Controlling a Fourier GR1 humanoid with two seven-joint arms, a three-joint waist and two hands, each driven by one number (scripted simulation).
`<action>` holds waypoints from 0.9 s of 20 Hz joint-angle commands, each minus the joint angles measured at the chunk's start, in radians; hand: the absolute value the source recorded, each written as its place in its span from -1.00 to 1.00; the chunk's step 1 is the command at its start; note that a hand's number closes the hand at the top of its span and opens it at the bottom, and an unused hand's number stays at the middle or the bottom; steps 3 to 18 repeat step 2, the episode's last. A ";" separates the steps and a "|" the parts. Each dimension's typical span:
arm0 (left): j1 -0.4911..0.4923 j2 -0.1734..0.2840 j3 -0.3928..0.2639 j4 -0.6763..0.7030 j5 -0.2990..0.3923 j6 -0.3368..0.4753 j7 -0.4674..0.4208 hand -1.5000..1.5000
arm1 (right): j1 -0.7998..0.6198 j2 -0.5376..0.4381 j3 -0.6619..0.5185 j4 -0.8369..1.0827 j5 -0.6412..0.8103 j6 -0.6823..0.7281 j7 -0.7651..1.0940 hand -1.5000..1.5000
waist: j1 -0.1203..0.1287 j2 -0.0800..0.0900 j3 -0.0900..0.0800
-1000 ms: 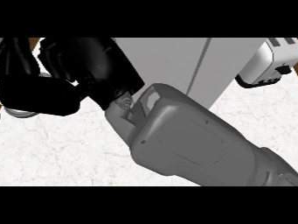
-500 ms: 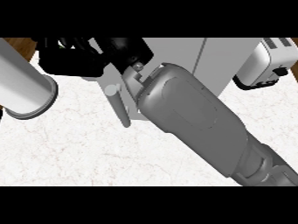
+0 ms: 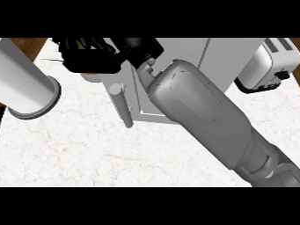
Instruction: Pick up the wine, place it into the cabinet and close the cabinet
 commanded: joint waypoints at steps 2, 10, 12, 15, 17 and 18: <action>0.008 -0.013 -0.013 -0.036 0.003 0.014 0.021 -1.00 | 0.000 -0.069 -0.072 0.163 0.039 -0.037 -0.013 1.00 | -0.003 0.050 0.009; 0.008 -0.013 -0.013 -0.036 0.003 0.014 0.021 -1.00 | 0.000 -0.069 -0.072 0.163 0.039 -0.037 -0.013 1.00 | -0.003 0.050 0.009; 0.008 -0.013 -0.013 -0.036 0.003 0.014 0.021 -1.00 | 0.000 -0.069 -0.072 0.163 0.039 -0.037 -0.013 1.00 | -0.003 0.050 0.009; 0.008 -0.013 -0.013 -0.036 0.003 0.014 0.021 -1.00 | 0.000 -0.069 -0.072 0.163 0.039 -0.037 -0.013 1.00 | -0.003 0.050 0.009; 0.008 -0.013 -0.013 -0.036 0.003 0.014 0.021 -1.00 | 0.000 -0.069 -0.072 0.163 0.039 -0.037 -0.013 1.00 | -0.003 0.050 0.009; 0.008 -0.013 -0.013 -0.036 0.003 0.014 0.021 -1.00 | 0.000 -0.069 -0.072 0.163 0.039 -0.037 -0.013 1.00 | -0.003 0.050 0.009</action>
